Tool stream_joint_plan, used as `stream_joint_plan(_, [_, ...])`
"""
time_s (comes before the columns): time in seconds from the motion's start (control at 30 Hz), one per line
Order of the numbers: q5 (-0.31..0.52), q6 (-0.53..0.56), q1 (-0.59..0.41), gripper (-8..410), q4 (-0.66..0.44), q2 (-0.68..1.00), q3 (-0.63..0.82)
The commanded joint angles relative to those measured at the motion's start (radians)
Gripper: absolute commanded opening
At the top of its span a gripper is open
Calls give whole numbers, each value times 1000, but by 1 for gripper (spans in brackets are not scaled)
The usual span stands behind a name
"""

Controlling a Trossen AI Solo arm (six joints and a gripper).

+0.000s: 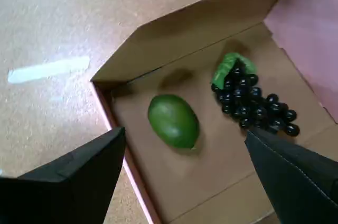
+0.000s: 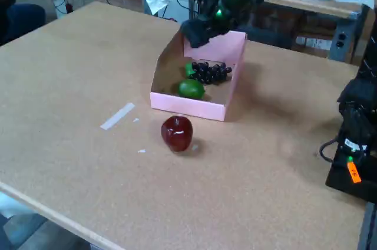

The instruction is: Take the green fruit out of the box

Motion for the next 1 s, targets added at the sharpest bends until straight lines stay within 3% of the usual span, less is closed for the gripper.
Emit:
stream_joint_plan(0.0, [-7,-29,0,317,5,37,1])
stream_joint_plan(0.27, [-3,-116,0,317,40,138,1])
stream_joint_plan(0.5, [89,-184,-14,317,117,188,20])
stream_joint_plan(0.8, [85,-261,-26,317,80,296,152])
stream_joint_plan(0.97, [83,-310,-23,317,-23,353,245])
